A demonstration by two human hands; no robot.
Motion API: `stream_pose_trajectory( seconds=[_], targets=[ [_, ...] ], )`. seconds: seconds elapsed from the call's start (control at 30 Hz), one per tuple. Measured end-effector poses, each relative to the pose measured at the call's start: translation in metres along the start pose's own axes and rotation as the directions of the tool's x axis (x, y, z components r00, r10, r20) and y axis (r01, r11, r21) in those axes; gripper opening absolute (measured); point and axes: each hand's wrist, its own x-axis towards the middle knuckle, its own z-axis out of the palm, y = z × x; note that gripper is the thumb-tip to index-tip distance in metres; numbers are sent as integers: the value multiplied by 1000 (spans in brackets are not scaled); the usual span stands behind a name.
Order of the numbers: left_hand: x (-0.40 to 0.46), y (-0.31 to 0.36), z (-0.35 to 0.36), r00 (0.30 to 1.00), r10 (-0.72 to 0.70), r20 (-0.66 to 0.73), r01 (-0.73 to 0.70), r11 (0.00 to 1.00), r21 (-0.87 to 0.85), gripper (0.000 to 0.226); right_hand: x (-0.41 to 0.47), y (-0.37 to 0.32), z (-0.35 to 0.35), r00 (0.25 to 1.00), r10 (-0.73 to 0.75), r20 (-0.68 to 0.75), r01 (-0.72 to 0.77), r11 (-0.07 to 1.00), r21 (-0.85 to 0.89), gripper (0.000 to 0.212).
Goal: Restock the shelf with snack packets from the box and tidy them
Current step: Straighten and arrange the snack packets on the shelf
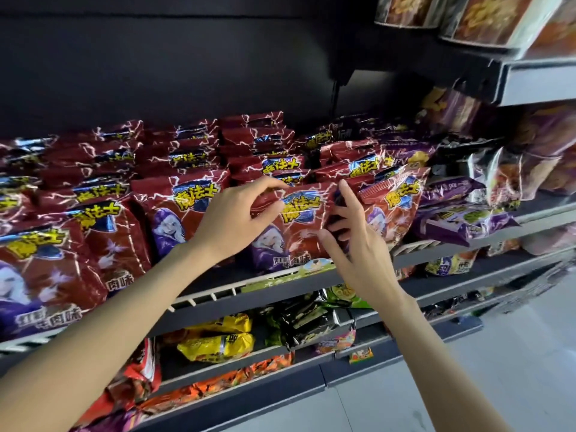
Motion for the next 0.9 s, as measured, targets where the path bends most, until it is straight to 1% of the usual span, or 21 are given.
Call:
stream_pose_trajectory(
  seconds=[0.07, 0.1, 0.13, 0.2, 0.23, 0.27, 0.37, 0.43, 0.5, 0.6, 0.67, 0.7, 0.73, 0.8, 0.87, 0.9],
  targets=[
    [5, -4, 0, 1000, -31, 1, 31, 999, 41, 37, 2, -6, 5, 999, 38, -14, -37, 999, 13, 68],
    [7, -7, 1, 1000, -16, -5, 17, 996, 91, 38, 2, -8, 7, 999, 47, -25, -47, 999, 4, 67],
    [9, -9, 2, 999, 35, -14, -31, 981, 191, 38, 2, -8, 9, 998, 48, -38, -49, 999, -18, 65],
    [13, -15, 3, 988, 157, 1, -142, 894, 424, 39, 0, -8, 11, 998, 47, -53, -50, 997, -63, 58],
    [15, -18, 3, 982, 190, 7, -169, 851, 497, 38, 1, -8, 12, 998, 47, -48, -51, 995, -88, 54],
    [17, -21, 3, 980, 200, 15, -178, 829, 530, 38, 1, -8, 14, 998, 45, -34, -48, 992, -118, 52],
    [20, -23, 4, 983, 182, 23, -167, 835, 524, 41, 3, -9, 21, 999, 34, 41, -25, 979, -201, 50],
    [22, -24, 7, 986, 163, 36, -158, 840, 520, 43, 3, -8, 21, 998, 41, 54, -28, 974, -225, 47],
    [23, -24, 10, 988, 149, 26, -141, 846, 514, 43, 2, -8, 10, 1000, 21, -3, -21, 976, -217, 38],
    [23, -22, 10, 986, 165, -24, -129, 843, 523, 45, -7, -2, -17, 989, -18, -144, -9, 983, -184, 29],
    [17, -17, 10, 980, 192, -47, -139, 837, 529, 54, -17, 4, -28, 977, -3, -213, -33, 986, -162, 26],
    [11, -16, 11, 979, 198, -45, -145, 837, 528, 61, -22, 4, -29, 978, 11, -209, -42, 988, -146, 26],
    [3, -14, 13, 982, 185, -46, -135, 844, 519, 68, -26, 2, -26, 984, 19, -177, -43, 990, -133, 28],
    [-16, -10, 17, 990, 100, -98, -42, 881, 471, 77, -29, -4, -10, 998, 34, -53, -41, 992, -123, 37],
    [-35, -6, 22, 983, -14, -182, 84, 921, 380, 77, -26, -11, 10, 996, 69, 61, -61, 989, -132, 47],
    [-41, -5, 24, 977, -59, -204, 127, 932, 339, 77, -23, -14, 18, 991, 96, 92, -82, 985, -150, 50]
  ],
)
